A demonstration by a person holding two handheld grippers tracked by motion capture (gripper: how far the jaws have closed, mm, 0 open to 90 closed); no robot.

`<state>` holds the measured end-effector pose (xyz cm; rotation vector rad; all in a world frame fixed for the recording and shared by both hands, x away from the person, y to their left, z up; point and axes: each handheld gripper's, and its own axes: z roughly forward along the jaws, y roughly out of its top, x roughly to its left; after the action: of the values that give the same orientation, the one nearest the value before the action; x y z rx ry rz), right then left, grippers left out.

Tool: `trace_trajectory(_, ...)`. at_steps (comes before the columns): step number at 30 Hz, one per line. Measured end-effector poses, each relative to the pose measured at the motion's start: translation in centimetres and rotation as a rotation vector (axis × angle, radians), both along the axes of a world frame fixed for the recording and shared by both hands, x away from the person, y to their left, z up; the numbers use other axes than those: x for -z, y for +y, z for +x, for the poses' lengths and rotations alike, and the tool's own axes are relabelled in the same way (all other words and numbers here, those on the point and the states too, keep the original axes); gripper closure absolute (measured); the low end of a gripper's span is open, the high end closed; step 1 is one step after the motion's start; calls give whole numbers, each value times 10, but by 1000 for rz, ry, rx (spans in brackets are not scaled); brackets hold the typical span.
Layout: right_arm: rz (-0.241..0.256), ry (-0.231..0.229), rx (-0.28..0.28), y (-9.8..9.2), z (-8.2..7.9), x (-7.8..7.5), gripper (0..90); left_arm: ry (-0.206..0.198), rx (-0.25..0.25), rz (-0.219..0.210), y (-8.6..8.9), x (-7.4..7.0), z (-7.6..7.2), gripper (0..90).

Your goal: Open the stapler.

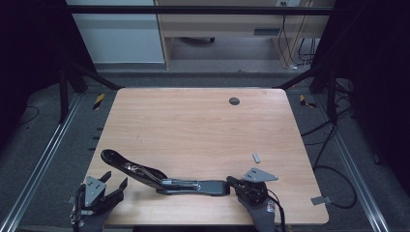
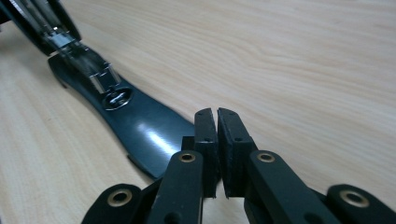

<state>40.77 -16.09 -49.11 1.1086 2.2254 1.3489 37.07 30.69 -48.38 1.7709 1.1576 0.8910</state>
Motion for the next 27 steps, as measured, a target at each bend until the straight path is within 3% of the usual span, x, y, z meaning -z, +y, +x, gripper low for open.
trace_trajectory(9,-18,-30,85,-22,9,-16,778,19,13,12,-2,3,1,359)
trace_trajectory(13,-62,-41,108,-25,12,-22,748,21,16,16,-3,4,2,359)
trace_trajectory(27,-131,20,195,-43,39,-32,688,31,34,31,-4,7,3,362)
